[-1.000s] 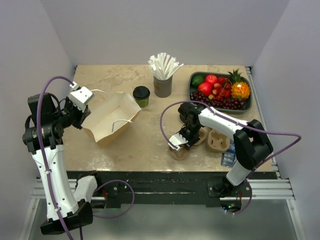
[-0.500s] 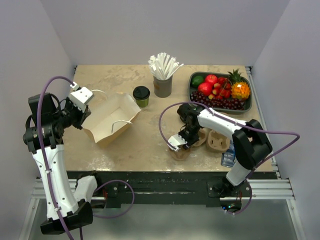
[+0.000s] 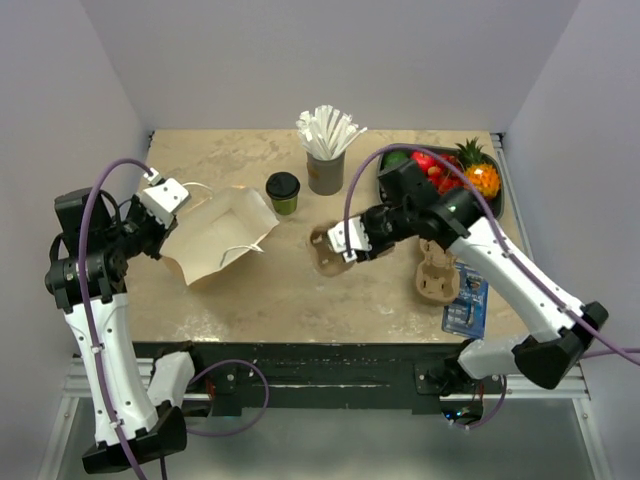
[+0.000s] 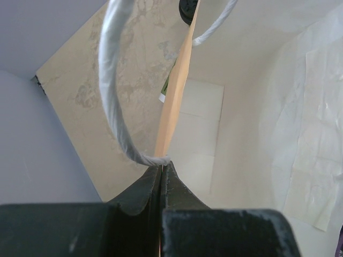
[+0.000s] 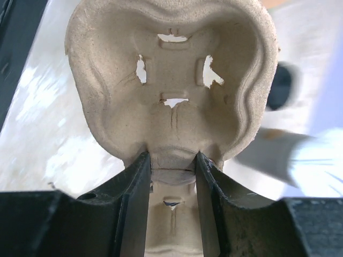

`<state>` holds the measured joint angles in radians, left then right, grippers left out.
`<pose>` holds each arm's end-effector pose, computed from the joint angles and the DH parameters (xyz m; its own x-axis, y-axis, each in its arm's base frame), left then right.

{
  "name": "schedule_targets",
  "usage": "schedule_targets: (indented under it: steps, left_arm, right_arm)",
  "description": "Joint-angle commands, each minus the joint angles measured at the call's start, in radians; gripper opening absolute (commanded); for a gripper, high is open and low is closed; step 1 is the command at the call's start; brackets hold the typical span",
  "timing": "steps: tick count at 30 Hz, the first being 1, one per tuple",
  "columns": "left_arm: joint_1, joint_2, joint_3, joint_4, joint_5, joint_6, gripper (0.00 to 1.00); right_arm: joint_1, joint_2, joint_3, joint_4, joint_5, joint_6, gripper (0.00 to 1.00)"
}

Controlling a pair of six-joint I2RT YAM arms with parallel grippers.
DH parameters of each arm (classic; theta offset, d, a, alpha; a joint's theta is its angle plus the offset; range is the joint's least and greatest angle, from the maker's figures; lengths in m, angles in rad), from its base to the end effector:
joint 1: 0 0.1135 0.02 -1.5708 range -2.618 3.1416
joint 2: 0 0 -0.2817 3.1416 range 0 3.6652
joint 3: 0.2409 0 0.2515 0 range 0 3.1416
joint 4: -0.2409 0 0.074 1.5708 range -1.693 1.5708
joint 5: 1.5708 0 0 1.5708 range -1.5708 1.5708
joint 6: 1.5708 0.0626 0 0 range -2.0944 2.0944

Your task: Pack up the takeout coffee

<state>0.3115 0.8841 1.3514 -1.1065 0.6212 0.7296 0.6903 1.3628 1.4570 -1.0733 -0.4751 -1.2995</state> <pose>0.1375 0.0060 0.4204 -0.2930 0.4751 -0.8297 0.5242 0.8056 0.2762 0.1912 0.1951 0.3642 0.5636 -0.6457 -0.5152 -0.8210 -0.3690 -0.4356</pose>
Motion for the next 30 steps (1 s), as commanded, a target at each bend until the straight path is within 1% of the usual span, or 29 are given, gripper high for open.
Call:
schedule_targets:
  steps: [1, 2, 3, 4, 5, 6, 7, 8, 9, 11, 12, 15, 18, 24, 27, 30]
  left_arm:
    - [-0.003, -0.01, 0.052, 0.022, 0.047, 0.112, 0.0]
    - [-0.003, -0.01, 0.057, 0.017, 0.057, 0.129, 0.0]
    - [-0.005, -0.013, 0.063, 0.008, 0.073, 0.154, 0.0]
    - [-0.003, -0.013, 0.066, 0.005, 0.08, 0.162, 0.0]
    - [-0.003, -0.013, 0.072, 0.001, 0.09, 0.175, 0.0]
    - [-0.003, -0.014, 0.077, -0.006, 0.104, 0.177, 0.0]
    - [-0.005, -0.016, 0.077, -0.006, 0.109, 0.177, 0.0]
    - [-0.003, -0.017, 0.075, -0.004, 0.113, 0.171, 0.0]
    - [-0.003, -0.019, 0.072, 0.0, 0.117, 0.165, 0.0]
    - [-0.005, -0.02, 0.06, -0.001, 0.12, 0.151, 0.0]
    - [-0.005, -0.025, 0.054, -0.003, 0.127, 0.146, 0.0]
    - [-0.003, -0.037, 0.029, -0.004, 0.152, 0.129, 0.0]
    - [-0.003, -0.051, 0.009, -0.003, 0.167, 0.119, 0.0]
    - [-0.003, -0.071, -0.024, 0.022, 0.202, 0.061, 0.0]
    - [-0.003, -0.077, -0.029, 0.027, 0.236, 0.021, 0.0]
    - [-0.003, -0.077, -0.015, 0.002, 0.249, 0.017, 0.0]
  right_arm:
    - [0.002, -0.037, 0.15, 0.171, -0.106, 0.314, 0.0]
    - [0.002, -0.036, 0.172, 0.275, -0.118, 0.365, 0.0]
    - [0.003, -0.034, 0.212, 0.329, -0.14, 0.455, 0.0]
    - [0.006, -0.03, 0.227, 0.381, -0.151, 0.498, 0.0]
    - [0.023, -0.027, 0.249, 0.486, -0.16, 0.537, 0.0]
    - [0.034, -0.019, 0.252, 0.543, -0.164, 0.61, 0.0]
    - [0.044, -0.011, 0.253, 0.602, -0.178, 0.644, 0.0]
    - [0.072, -0.004, 0.256, 0.71, -0.183, 0.678, 0.0]
    - [0.092, 0.019, 0.264, 0.751, -0.183, 0.728, 0.0]
    - [0.153, 0.051, 0.319, 0.812, -0.191, 0.753, 0.0]
    - [0.175, 0.086, 0.341, 0.82, -0.198, 0.773, 0.0]
    - [0.238, 0.113, 0.373, 0.884, -0.24, 0.822, 0.0]
    - [0.276, 0.122, 0.364, 0.895, -0.307, 0.806, 0.0]
    - [0.285, 0.127, 0.329, 0.877, -0.402, 0.772, 0.0]
    - [0.284, 0.122, 0.303, 0.888, -0.418, 0.749, 0.0]
    - [0.285, 0.107, 0.252, 0.901, -0.425, 0.708, 0.0]
